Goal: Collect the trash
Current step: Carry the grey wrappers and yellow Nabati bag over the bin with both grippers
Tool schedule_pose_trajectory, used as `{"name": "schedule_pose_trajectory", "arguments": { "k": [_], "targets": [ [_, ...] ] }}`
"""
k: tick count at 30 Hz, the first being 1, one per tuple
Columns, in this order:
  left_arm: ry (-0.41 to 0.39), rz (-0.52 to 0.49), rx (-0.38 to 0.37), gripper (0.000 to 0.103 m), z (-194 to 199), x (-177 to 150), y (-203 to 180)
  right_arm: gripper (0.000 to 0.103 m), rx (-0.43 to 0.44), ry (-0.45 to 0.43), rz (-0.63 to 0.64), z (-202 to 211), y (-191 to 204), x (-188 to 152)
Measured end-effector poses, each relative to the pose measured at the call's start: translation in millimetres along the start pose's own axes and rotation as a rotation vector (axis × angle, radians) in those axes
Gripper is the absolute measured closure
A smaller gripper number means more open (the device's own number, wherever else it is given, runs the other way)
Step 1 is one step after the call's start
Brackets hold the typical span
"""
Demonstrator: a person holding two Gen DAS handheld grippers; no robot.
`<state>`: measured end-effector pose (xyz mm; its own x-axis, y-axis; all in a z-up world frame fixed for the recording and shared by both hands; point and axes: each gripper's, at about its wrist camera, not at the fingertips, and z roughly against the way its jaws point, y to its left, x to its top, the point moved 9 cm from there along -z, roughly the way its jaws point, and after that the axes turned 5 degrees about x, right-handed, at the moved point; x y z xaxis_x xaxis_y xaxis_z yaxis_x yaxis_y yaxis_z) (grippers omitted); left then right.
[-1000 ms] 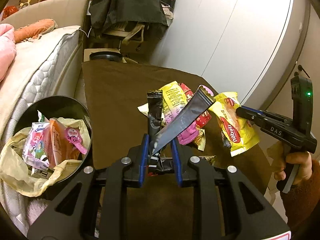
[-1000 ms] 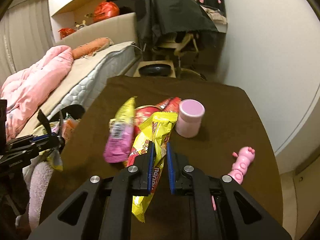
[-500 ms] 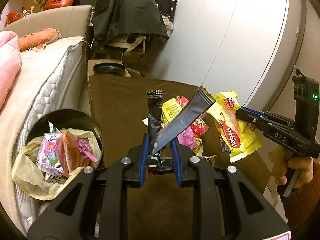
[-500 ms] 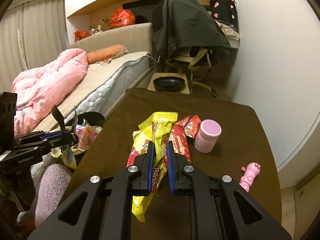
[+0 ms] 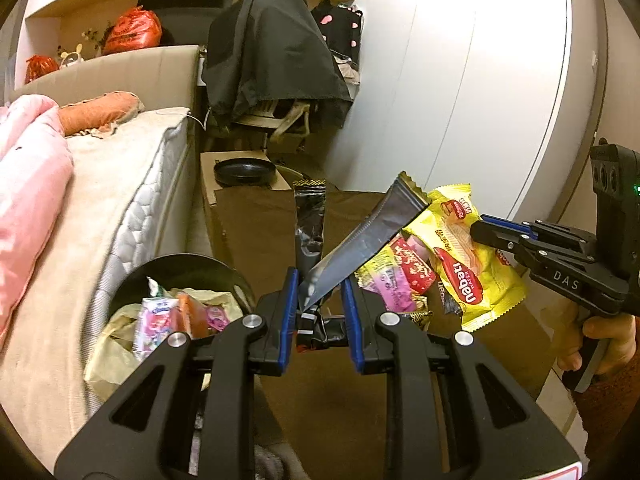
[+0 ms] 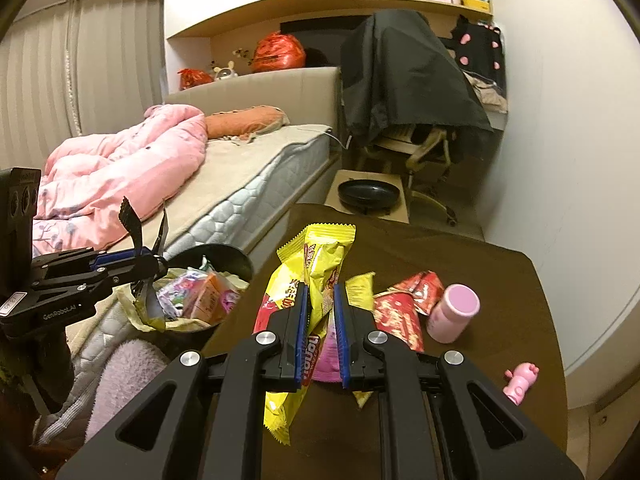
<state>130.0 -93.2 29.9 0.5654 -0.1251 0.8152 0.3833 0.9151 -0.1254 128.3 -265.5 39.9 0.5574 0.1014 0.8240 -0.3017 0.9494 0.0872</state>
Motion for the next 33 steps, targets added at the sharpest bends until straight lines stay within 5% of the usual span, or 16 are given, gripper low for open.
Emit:
{"name": "schedule_pose_trajectory", "arguments": {
  "k": [8,21,33],
  "targets": [
    [0.003,0.035,0.052,0.082,6.5,-7.3,38.9,0.090,0.034,0.015,0.046,-22.3,34.0,9.2],
    [0.089,0.234,0.193,0.082,-9.4,-51.8,171.0,0.090,0.147,0.077,0.086,-99.7,97.4,20.0],
    [0.218,0.237,0.191,0.082,-62.4,-87.0,190.7,0.090,0.231,0.169,0.136,-187.6,138.0,11.0]
  ]
}}
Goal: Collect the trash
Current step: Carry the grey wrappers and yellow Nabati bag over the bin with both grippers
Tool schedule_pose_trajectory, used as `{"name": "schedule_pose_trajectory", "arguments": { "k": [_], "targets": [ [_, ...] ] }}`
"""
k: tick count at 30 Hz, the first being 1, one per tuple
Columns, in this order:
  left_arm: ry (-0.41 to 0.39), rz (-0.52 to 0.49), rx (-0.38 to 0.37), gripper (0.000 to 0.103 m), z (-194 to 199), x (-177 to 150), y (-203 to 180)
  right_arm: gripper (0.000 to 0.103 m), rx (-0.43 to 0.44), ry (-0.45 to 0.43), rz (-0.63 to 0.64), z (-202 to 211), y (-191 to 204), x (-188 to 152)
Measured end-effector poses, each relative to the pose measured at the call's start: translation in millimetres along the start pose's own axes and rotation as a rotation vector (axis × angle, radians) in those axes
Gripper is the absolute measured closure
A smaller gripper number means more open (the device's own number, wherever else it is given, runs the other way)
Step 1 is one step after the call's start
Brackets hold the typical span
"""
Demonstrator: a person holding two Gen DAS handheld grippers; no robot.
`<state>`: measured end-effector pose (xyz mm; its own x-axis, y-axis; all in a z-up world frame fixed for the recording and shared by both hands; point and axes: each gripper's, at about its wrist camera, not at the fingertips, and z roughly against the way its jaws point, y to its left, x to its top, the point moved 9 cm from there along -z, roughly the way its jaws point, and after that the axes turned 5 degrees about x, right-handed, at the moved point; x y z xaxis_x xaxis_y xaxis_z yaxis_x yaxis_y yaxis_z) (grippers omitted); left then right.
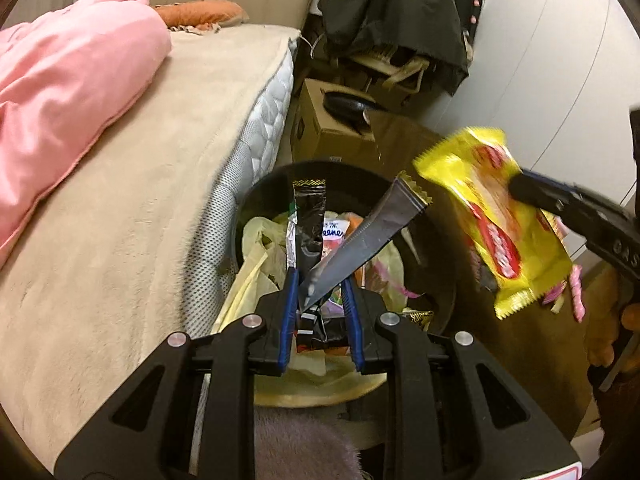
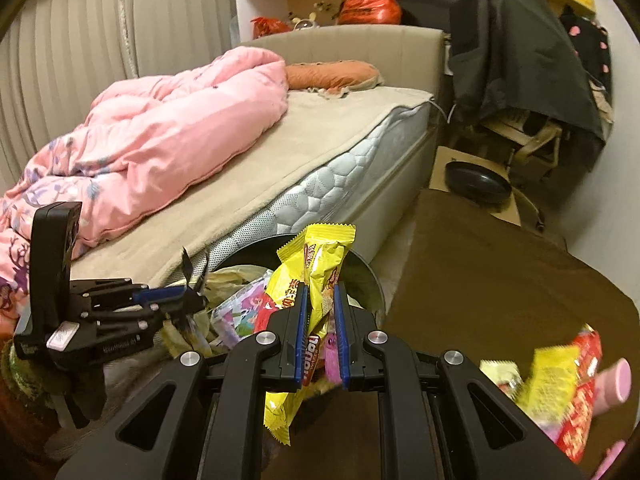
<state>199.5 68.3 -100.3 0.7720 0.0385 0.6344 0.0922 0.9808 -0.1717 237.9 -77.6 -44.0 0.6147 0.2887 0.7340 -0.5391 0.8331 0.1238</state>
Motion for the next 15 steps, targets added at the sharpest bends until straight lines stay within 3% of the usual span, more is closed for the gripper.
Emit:
{"name": "schedule_pose_trajectory", "arguments": {
  "k": [7,15],
  "targets": [
    [0.064,-0.011,-0.015,0.082,-24.6,-3.2,2.8,0.090,-0.037,0.059,0.060,-43.4,-6.1,3.7],
    [0.101,-0.083,-0.013,0.082,-44.7,-7.4,-4.3,0.090,-0.035,0.065,0.017,-53.7,-18.5,3.8]
  ]
}}
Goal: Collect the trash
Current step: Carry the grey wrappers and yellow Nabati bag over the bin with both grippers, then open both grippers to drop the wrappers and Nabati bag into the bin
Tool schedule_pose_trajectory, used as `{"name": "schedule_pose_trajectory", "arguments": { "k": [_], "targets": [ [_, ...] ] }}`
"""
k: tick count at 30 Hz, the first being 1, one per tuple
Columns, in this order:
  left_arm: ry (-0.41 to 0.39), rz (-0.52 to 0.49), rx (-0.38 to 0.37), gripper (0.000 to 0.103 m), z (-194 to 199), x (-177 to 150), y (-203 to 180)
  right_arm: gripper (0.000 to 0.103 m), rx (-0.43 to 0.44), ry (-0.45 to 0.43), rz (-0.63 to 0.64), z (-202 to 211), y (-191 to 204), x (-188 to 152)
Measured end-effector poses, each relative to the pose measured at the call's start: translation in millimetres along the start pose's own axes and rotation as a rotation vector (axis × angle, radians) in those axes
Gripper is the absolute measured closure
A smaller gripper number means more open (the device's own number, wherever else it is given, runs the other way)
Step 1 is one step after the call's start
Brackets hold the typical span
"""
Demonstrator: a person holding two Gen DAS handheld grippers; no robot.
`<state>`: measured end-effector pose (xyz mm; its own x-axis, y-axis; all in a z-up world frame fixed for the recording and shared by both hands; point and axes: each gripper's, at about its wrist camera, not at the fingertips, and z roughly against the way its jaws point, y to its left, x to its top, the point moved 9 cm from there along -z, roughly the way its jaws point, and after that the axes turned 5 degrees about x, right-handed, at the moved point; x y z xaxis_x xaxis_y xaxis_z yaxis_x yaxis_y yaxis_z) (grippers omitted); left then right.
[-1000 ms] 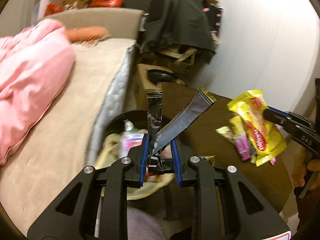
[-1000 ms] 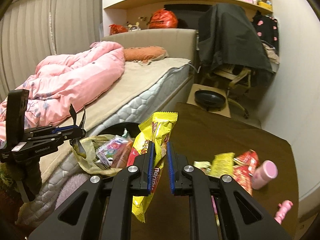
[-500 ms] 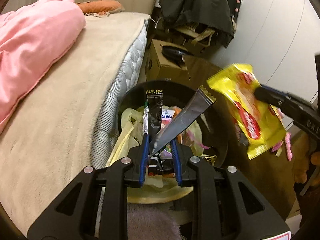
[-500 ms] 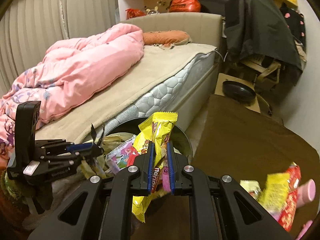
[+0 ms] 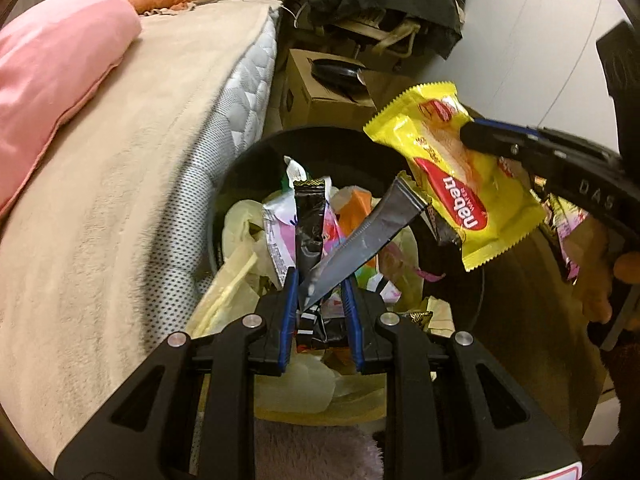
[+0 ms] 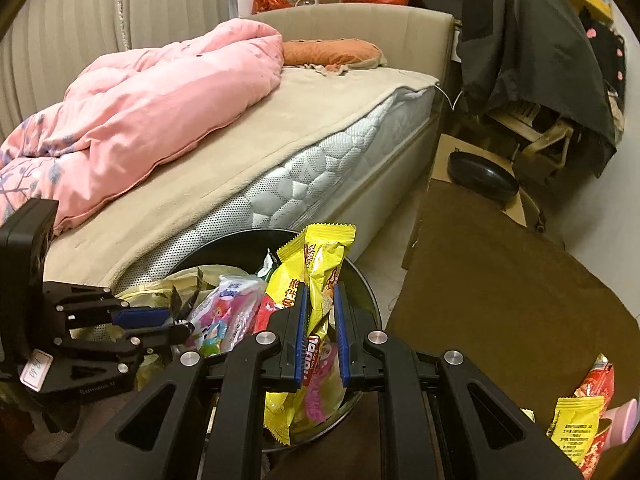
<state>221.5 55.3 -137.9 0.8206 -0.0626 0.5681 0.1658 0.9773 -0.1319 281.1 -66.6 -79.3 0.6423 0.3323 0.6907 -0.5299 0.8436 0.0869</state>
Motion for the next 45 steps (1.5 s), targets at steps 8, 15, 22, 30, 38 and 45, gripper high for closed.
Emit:
{"name": "schedule_pose_trajectory", "arguments": {
  "k": [8,15,22,30,38,45],
  "targets": [
    [0.019,-0.020,0.029,0.082,-14.3,-2.4,2.7,0.090,0.043,0.033,-0.032,-15.3,-2.7,-14.7],
    [0.003,0.030,-0.011,0.081,-8.1,-2.2,11.1,0.090,0.072,0.071,-0.052,-29.8,0.9,-29.3],
    [-0.010,0.080,-0.045,0.081,-1.8,0.6,19.5,0.090,0.096,0.079,-0.060,-34.4,9.4,-32.1],
    [-0.007,0.081,-0.043,0.081,-2.9,2.9,19.4,0.090,0.131,0.097,-0.064,-46.8,18.2,-34.4],
    [-0.002,0.079,-0.043,0.081,-2.1,1.6,21.0,0.090,0.164,0.135,-0.082,-54.9,18.9,-39.1],
    [0.010,0.088,-0.040,0.072,4.8,-1.0,22.7,0.089,0.177,0.149,-0.133,-54.9,15.0,-40.5]
  ]
}}
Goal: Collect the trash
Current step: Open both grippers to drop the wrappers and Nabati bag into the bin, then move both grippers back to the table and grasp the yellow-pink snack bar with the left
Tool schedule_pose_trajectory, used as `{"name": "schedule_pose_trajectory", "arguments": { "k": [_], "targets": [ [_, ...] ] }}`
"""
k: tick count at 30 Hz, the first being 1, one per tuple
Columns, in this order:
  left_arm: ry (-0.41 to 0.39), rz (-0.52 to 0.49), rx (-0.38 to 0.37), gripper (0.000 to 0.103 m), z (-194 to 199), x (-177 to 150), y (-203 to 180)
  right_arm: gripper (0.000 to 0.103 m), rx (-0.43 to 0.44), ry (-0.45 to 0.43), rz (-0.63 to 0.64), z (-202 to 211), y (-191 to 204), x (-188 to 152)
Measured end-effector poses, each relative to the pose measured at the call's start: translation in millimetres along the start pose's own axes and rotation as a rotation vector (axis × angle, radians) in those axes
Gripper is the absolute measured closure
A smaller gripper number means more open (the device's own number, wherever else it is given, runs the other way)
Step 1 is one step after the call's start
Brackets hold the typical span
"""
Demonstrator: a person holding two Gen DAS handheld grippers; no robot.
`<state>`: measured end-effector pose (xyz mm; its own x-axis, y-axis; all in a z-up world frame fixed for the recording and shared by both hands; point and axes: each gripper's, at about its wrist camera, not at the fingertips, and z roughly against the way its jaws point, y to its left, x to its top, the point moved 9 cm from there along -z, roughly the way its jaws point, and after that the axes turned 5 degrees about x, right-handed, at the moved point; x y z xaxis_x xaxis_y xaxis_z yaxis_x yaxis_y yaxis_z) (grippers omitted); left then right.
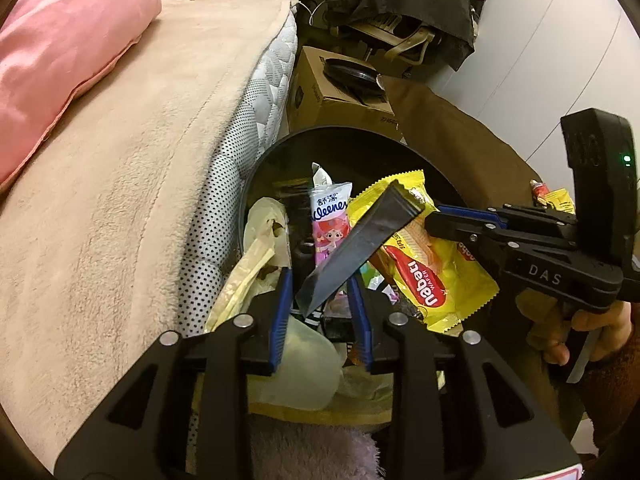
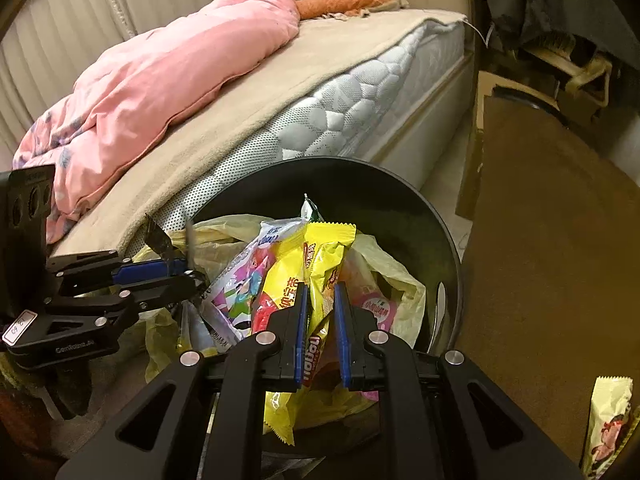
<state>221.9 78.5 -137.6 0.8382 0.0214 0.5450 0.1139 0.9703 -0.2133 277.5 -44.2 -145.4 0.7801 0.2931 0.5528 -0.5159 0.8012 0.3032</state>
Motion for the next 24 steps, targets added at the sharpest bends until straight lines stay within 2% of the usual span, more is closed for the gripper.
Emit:
{"name": "schedule_pose_trajectory", "arguments": {
  "k": [2,3,4,6,15,16,24],
  "targets": [
    [-0.004,-0.005,0.003,0.066,4.6,0.6,0.0,0.083,0.001,-0.003,-0.012,2.9,-0.9,0.6],
    [-0.012,-0.008,0.011,0.064,8.0,1.4,0.1,0.071,0.002,-0.011,-0.011,5.8,-0.5,1.2],
    [-0.018,-0.010,0.017,0.062,11.2,1.8,0.0,0.064,0.005,-0.017,-0.009,8.1,0.7,1.6],
    [-0.028,-0.006,0.022,0.059,16.3,3.1,0.2,0.063,0.001,-0.026,-0.003,13.2,2.5,2.4],
    [-0.098,0.005,0.059,0.058,48.2,13.3,-8.2,0.060,-0.049,-0.126,-0.028,64.9,-10.1,4.6],
    [-0.109,-0.004,0.059,0.058,53.5,15.2,-14.4,0.058,-0.056,-0.135,-0.034,71.4,-13.0,3.7],
    [-0.170,-0.077,0.044,0.057,74.4,29.3,-67.9,0.057,-0.156,-0.248,-0.076,152.2,-48.0,-23.5]
  ]
}}
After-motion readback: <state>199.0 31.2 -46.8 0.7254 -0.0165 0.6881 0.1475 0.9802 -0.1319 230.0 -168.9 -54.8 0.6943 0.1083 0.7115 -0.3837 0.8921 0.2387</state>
